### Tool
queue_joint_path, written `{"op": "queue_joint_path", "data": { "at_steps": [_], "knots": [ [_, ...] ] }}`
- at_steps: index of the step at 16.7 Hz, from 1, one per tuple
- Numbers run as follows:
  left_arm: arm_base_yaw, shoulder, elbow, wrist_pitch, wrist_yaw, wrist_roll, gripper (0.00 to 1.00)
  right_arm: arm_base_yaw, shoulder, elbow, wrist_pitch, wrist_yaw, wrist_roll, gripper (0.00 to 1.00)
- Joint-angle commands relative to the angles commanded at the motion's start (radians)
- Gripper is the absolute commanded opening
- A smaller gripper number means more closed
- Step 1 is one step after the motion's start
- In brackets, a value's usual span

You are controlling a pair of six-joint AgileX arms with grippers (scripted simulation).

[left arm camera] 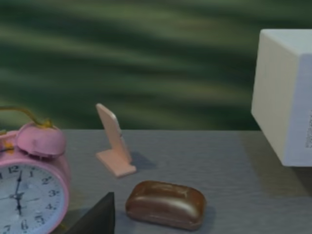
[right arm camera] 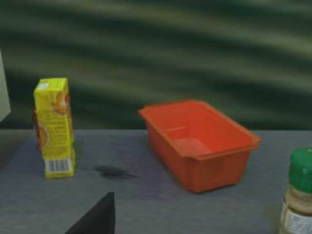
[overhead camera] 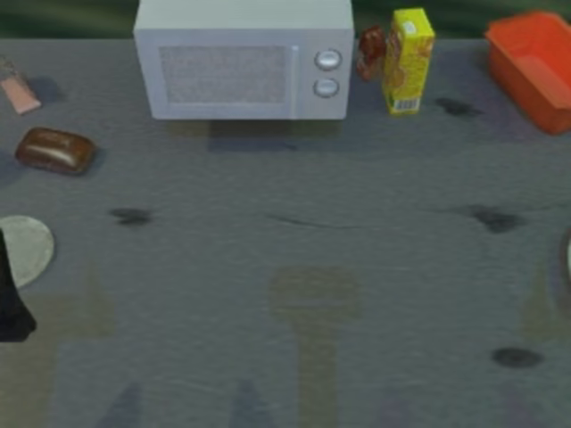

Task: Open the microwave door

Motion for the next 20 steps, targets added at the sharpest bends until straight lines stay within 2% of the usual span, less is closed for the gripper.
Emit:
{"op": "queue_joint_path", "data": {
  "at_steps": [5,9,14,20],
  "knots": [
    [-0.006,0.050,0.046,-0.030,-0.009,-0.009,1.00,0.000,0.000,0.000,0.000,0.000,0.000,1.00],
    [-0.039,0.238,0.236,-0.141,-0.038,-0.049,1.00,0.000,0.000,0.000,0.000,0.000,0.000,1.00],
    [-0.123,0.609,0.650,-0.363,-0.087,-0.133,1.00,0.000,0.000,0.000,0.000,0.000,0.000,1.00],
    [-0.265,1.173,1.309,-0.700,-0.152,-0.260,1.00,0.000,0.000,0.000,0.000,0.000,0.000,1.00]
  ]
}}
